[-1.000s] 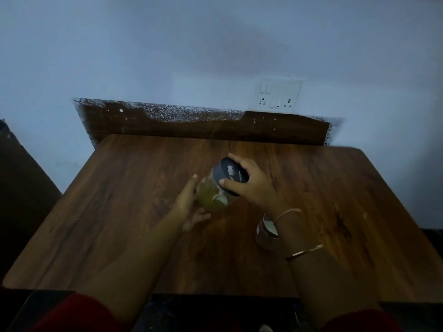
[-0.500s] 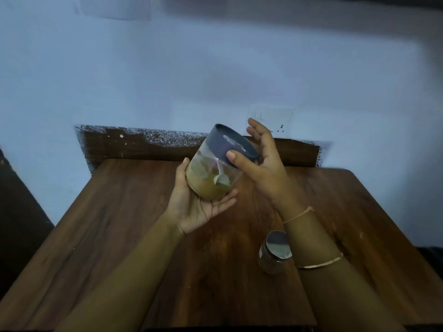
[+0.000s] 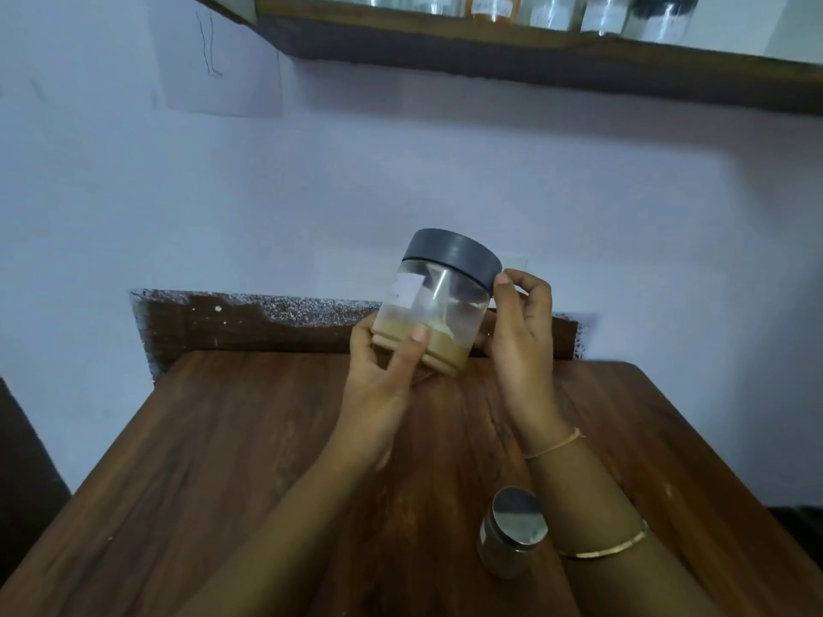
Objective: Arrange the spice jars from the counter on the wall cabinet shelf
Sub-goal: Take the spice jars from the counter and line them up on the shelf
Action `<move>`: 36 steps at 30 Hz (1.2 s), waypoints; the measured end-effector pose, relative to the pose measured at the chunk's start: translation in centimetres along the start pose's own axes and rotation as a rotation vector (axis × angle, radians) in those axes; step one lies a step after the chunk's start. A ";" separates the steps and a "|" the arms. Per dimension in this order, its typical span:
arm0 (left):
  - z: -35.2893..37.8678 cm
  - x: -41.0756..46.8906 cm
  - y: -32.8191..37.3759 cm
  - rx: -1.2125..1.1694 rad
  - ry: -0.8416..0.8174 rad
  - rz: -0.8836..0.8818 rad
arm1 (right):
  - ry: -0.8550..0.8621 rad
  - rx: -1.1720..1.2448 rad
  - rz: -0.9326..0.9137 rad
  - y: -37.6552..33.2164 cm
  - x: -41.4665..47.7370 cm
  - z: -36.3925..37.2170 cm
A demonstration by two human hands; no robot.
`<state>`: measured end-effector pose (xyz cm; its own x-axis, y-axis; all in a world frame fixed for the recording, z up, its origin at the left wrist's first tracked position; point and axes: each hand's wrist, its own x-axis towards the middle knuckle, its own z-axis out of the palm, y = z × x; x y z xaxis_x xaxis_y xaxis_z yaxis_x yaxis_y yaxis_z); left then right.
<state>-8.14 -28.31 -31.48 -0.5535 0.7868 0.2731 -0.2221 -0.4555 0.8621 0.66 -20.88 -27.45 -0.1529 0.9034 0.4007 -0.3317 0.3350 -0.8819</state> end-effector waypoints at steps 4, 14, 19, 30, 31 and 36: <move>0.4 -0.3 1.0 0.200 0.035 0.234 | -0.038 0.053 0.024 -0.4 0.4 0.1; 1.9 -0.2 1.3 0.505 0.183 0.565 | -0.151 0.155 0.084 -1.2 1.2 0.2; 2.6 -0.3 1.6 0.597 0.190 0.642 | -0.126 0.245 0.100 -0.6 1.6 0.5; 3.3 0.3 1.0 0.607 0.179 0.670 | -0.105 0.237 0.094 -0.5 2.3 0.0; 3.4 0.4 0.9 0.593 0.171 0.660 | -0.106 0.229 0.087 -0.6 2.2 -0.2; 4.8 1.2 0.4 0.419 0.074 0.536 | -0.062 0.155 0.050 -2.0 1.9 -2.2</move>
<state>-5.01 -25.54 -28.78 -0.5572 0.4603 0.6911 0.4193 -0.5624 0.7126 3.12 -19.20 -25.48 -0.2285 0.8982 0.3756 -0.4613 0.2399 -0.8542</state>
